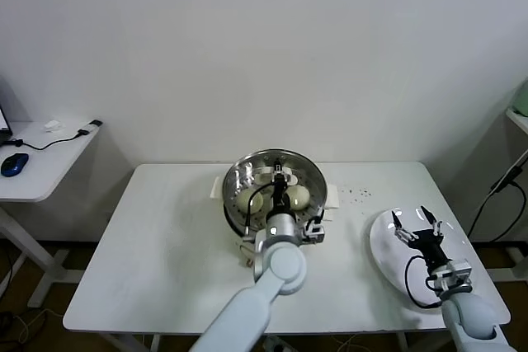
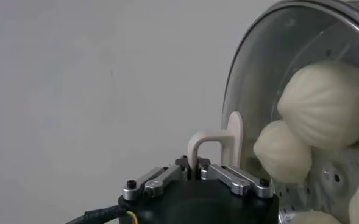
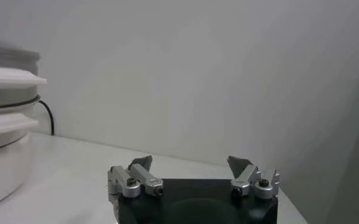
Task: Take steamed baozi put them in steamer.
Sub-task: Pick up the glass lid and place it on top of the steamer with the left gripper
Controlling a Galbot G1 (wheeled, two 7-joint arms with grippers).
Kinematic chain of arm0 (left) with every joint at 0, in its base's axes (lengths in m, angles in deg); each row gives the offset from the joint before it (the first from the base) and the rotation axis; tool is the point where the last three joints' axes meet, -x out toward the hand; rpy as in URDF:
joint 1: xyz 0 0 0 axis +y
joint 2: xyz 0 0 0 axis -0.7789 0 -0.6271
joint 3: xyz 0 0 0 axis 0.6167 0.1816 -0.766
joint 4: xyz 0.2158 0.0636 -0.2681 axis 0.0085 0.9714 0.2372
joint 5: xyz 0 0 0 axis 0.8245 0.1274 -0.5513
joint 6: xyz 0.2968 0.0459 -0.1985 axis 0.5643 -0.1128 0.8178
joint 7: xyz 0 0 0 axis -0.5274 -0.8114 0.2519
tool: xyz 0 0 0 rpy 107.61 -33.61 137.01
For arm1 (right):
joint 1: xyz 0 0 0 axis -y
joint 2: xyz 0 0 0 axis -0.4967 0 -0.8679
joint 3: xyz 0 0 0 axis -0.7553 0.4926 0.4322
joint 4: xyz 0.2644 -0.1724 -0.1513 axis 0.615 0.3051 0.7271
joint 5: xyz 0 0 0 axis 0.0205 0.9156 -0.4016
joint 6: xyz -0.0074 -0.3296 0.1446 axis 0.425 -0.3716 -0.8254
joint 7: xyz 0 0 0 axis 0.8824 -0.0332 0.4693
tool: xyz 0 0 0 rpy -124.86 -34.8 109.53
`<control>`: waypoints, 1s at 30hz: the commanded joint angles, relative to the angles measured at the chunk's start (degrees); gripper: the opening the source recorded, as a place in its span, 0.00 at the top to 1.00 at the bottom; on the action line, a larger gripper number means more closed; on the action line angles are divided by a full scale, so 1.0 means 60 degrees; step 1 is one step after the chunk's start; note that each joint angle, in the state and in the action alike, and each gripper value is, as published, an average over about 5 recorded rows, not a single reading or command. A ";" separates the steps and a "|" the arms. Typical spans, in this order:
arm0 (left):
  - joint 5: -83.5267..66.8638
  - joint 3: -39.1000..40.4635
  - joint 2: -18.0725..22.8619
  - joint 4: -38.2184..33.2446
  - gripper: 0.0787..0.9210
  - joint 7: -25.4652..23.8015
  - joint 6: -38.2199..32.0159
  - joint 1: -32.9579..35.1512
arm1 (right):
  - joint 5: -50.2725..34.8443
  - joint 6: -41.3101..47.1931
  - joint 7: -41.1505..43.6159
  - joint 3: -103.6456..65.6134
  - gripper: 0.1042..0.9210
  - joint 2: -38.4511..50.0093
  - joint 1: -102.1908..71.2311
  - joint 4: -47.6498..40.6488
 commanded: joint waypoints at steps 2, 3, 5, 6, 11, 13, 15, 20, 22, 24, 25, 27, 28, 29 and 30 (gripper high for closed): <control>-0.0056 0.0035 0.0016 0.0096 0.92 -0.0316 0.0463 -0.0041 | 0.0016 -0.0004 0.0014 -0.0012 0.12 -0.0015 0.0015 -0.0022; -0.0062 0.0035 0.0010 0.0087 0.92 -0.0363 0.0463 -0.0036 | 0.0024 -0.0005 0.0017 -0.0013 0.12 -0.0023 0.0020 -0.0030; -0.0094 0.0035 0.0000 0.0061 0.92 -0.0481 0.0463 -0.0023 | 0.0045 -0.0010 0.0021 -0.0014 0.12 -0.0038 0.0033 -0.0046; -0.0113 0.0039 -0.0009 0.0048 0.92 -0.0534 0.0463 -0.0021 | 0.0056 -0.0012 0.0023 -0.0014 0.12 -0.0046 0.0040 -0.0054; -0.0174 0.0050 -0.0040 0.0049 0.92 -0.0596 0.0463 -0.0058 | 0.0085 -0.0021 0.0025 -0.0011 0.12 -0.0069 0.0065 -0.0073; -0.0177 0.0052 -0.0059 0.0044 0.92 -0.0607 0.0463 -0.0069 | 0.0090 -0.0022 0.0024 -0.0011 0.12 -0.0072 0.0066 -0.0076; -0.0148 0.0061 -0.0094 -0.0001 0.92 -0.0649 0.0463 -0.0082 | 0.0092 -0.0022 0.0024 -0.0014 0.12 -0.0073 0.0066 -0.0078; -0.0022 0.0126 -0.0278 -0.0405 0.91 -0.1029 0.0463 -0.0144 | 0.0099 -0.0017 0.0025 -0.0035 0.12 -0.0067 0.0075 -0.0088; -0.0002 0.0147 -0.0383 -0.0628 0.88 -0.1144 0.0463 -0.0133 | 0.0105 -0.0015 0.0025 -0.0041 0.12 -0.0066 0.0082 -0.0092; 0.0003 0.0175 -0.0514 -0.0923 0.82 -0.1232 0.0463 -0.0080 | 0.0112 -0.0011 0.0025 -0.0050 0.12 -0.0066 0.0087 -0.0094; 0.0005 0.0200 -0.0599 -0.1112 0.79 -0.1288 0.0463 -0.0044 | 0.0115 -0.0008 0.0025 -0.0053 0.12 -0.0065 0.0090 -0.0096; 0.0008 0.0245 -0.0741 -0.1475 0.71 -0.1383 0.0463 0.0022 | 0.0120 -0.0005 0.0024 -0.0060 0.12 -0.0066 0.0096 -0.0103; 0.0015 0.0258 -0.0813 -0.1656 0.68 -0.1445 0.0463 0.0056 | 0.0122 0.0000 0.0024 -0.0063 0.12 -0.0066 0.0099 -0.0105; 0.0017 0.0270 -0.0887 -0.1830 0.65 -0.1508 0.0463 0.0087 | 0.0125 0.0005 0.0023 -0.0064 0.12 -0.0066 0.0101 -0.0107; 0.0018 0.0275 -0.0950 -0.1970 0.61 -0.1564 0.0463 0.0116 | 0.0127 0.0012 0.0023 -0.0066 0.12 -0.0064 0.0101 -0.0108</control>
